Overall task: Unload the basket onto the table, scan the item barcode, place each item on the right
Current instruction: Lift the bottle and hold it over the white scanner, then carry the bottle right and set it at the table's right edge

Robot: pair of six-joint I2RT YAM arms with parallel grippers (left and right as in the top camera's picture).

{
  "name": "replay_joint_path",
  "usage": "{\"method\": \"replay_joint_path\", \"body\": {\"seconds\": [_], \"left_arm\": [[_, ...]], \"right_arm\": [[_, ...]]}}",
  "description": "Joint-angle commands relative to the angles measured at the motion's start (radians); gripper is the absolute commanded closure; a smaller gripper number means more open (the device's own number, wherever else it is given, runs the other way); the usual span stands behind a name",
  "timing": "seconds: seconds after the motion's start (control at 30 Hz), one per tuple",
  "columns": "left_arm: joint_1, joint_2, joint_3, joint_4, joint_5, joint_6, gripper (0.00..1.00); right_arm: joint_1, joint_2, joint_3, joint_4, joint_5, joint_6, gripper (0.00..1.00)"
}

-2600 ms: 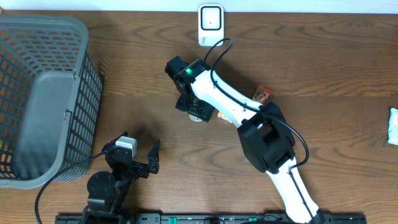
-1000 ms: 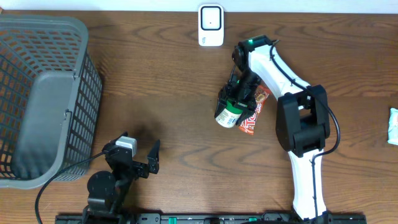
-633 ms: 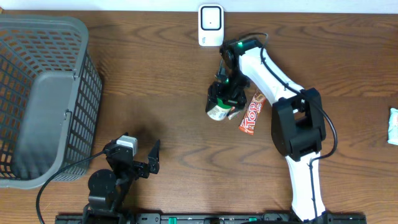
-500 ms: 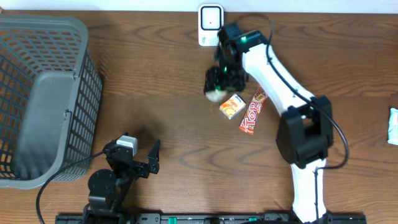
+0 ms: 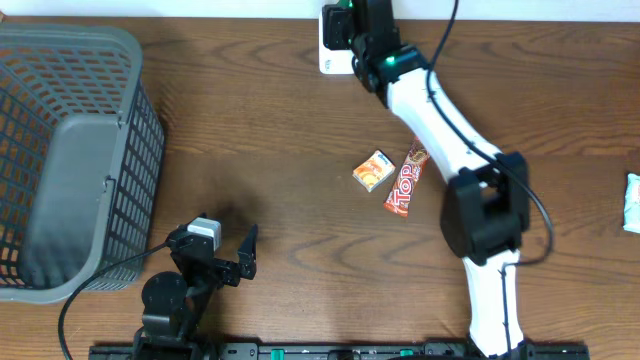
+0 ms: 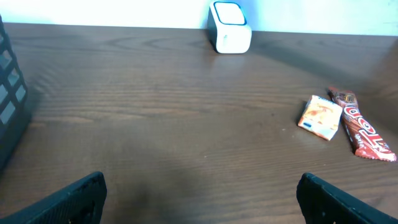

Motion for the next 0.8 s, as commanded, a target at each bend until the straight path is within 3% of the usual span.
{"method": "replay_joint_path", "body": {"seconds": [0.0,0.13,0.4,0.57,0.77], "left_arm": [[0.002,0.000,-0.015,-0.027,0.010,-0.005,0.02],[0.002,0.000,-0.015,-0.027,0.010,-0.005,0.02],[0.002,0.000,-0.015,-0.027,0.010,-0.005,0.02],[0.002,0.000,-0.015,-0.027,0.010,-0.005,0.02],[0.002,0.000,-0.015,-0.027,0.010,-0.005,0.02]], "right_arm": [[0.007,0.142,0.009,0.213,0.060,-0.062,0.56],[0.008,0.238,0.009,0.394,0.094,-0.079,0.51],[0.008,0.200,0.011,0.378,0.109,-0.112,0.53],[0.007,0.010,0.011,0.154,0.111,-0.112,0.57],[-0.054,-0.278,0.011,-0.440,0.268,-0.058,0.62]]}}
